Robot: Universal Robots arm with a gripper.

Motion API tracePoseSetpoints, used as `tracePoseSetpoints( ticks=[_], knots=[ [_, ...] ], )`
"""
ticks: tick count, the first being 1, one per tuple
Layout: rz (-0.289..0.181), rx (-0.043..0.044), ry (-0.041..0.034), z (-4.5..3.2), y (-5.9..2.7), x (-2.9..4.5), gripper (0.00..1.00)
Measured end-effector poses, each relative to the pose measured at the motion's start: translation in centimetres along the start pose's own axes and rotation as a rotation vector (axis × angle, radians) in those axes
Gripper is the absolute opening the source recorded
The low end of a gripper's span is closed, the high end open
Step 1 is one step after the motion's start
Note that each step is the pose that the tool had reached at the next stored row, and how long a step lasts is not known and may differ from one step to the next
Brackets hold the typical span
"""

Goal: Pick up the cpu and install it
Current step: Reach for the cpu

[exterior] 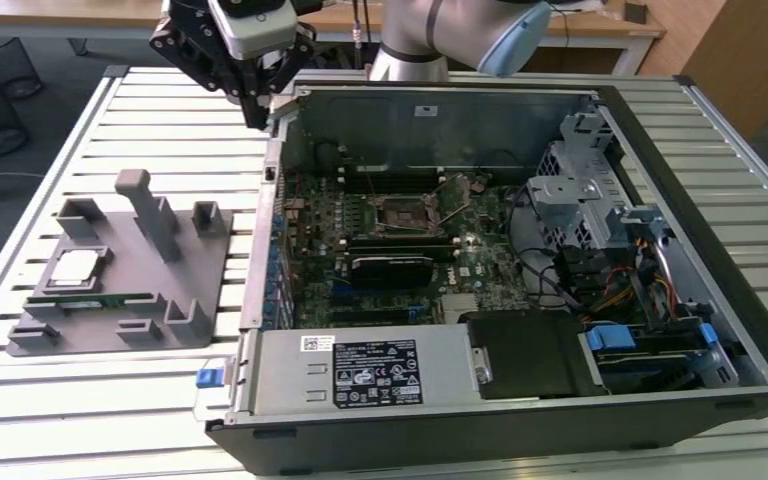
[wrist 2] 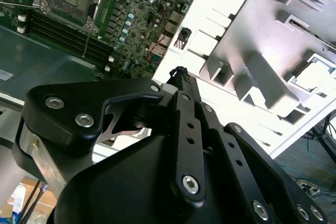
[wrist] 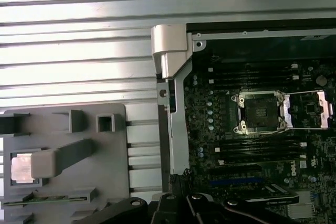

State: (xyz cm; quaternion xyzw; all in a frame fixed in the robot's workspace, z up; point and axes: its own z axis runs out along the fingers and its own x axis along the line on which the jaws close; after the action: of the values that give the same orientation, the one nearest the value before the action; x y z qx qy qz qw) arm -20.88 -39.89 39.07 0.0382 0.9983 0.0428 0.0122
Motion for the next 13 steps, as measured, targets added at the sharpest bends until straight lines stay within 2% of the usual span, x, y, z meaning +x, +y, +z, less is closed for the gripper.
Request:
tracePoseSetpoints(
  ticks=[13],
  knots=[
    [0.0, 0.0, 0.0, 0.0, -0.07, 0.84, 0.11]
  ],
)
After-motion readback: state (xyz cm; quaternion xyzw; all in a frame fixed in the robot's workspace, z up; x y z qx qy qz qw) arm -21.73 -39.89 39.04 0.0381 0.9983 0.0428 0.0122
